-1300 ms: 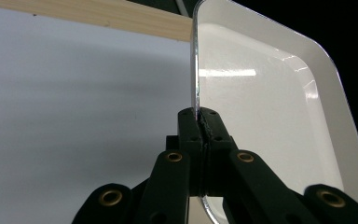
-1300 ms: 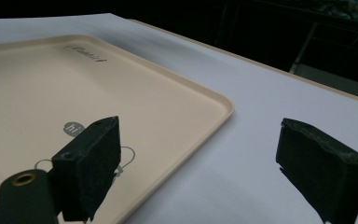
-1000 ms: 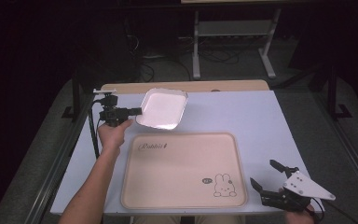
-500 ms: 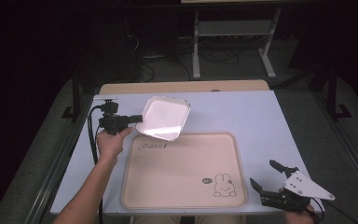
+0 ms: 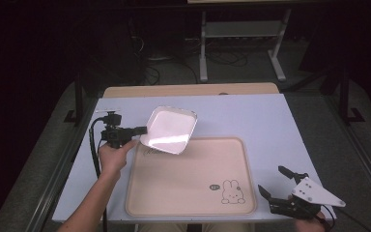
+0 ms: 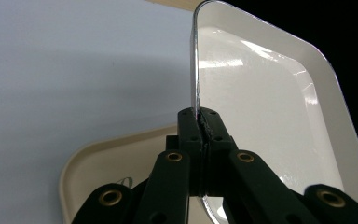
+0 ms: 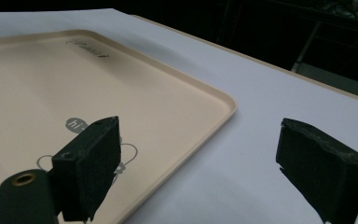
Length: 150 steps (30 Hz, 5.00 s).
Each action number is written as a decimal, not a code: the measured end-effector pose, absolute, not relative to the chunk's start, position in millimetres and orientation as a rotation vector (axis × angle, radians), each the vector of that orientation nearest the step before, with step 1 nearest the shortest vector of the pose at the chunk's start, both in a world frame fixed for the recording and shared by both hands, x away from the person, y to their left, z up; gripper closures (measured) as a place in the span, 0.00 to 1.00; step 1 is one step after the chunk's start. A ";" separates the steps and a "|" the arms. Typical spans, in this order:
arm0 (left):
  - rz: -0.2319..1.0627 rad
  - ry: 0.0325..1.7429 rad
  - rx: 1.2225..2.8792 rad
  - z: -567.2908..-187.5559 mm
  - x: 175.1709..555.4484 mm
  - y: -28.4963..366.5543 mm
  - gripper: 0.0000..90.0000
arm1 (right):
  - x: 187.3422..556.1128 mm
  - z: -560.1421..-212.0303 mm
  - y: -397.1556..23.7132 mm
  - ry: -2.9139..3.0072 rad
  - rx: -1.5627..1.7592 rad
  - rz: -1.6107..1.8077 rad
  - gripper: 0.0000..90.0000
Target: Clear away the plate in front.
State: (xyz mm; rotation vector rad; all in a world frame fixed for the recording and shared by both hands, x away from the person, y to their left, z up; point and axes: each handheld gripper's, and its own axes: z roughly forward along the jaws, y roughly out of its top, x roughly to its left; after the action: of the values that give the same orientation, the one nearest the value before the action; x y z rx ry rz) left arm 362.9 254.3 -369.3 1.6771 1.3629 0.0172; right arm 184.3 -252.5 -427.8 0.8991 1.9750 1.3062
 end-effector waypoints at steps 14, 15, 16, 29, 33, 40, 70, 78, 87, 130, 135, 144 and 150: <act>0.036 1.367 1.708 -382.9 343.6 252.9 0.99 | 183.8 -427.5 -252.0 1.978 0.895 1.304 0.14; 0.031 1.369 1.711 -384.5 342.3 252.7 0.99 | 183.8 -427.5 -252.0 1.979 0.895 1.303 0.14; 0.031 1.369 1.711 -386.1 341.0 252.2 0.99 | 183.9 -427.5 -251.9 1.979 0.894 1.302 0.14; 0.004 1.390 1.722 -406.8 325.8 244.4 0.99 | 183.6 -427.4 -251.4 1.980 0.893 1.299 0.14; 0.024 1.394 1.732 -411.1 321.1 240.1 0.99 | 183.6 -427.4 -251.5 1.979 0.894 1.299 0.14; 0.006 1.400 1.726 -417.2 313.4 232.2 0.99 | 183.7 -427.4 -251.4 1.981 0.893 1.299 0.14; 0.055 1.513 1.754 -445.3 294.0 225.7 0.97 | 183.2 -426.8 -250.7 1.983 0.880 1.304 0.14; 0.057 1.502 1.763 -442.6 282.9 225.0 0.92 | 183.4 -426.9 -250.6 1.984 0.881 1.304 0.14; 0.039 1.483 1.795 -445.2 273.6 222.3 0.90 | 183.5 -426.9 -250.2 1.985 0.884 1.301 0.14; -0.015 1.372 1.866 -446.8 252.8 195.5 0.82 | 183.2 -426.5 -249.3 1.987 0.876 1.298 0.14; -0.018 1.367 1.869 -447.3 254.1 192.8 0.84 | 183.1 -426.4 -249.4 1.987 0.875 1.298 0.14; -0.037 1.358 1.869 -447.2 252.2 191.3 0.82 | 183.2 -426.4 -249.4 1.987 0.875 1.300 0.14; -0.017 1.348 1.871 -445.6 251.5 192.7 0.78 | 183.3 -426.4 -249.3 1.988 0.876 1.300 0.14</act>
State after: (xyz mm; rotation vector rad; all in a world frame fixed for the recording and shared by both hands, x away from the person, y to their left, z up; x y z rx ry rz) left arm 251.5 192.7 -445.6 1.8712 1.3476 -0.0168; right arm 183.3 -249.3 -426.4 0.8755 1.9877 1.2999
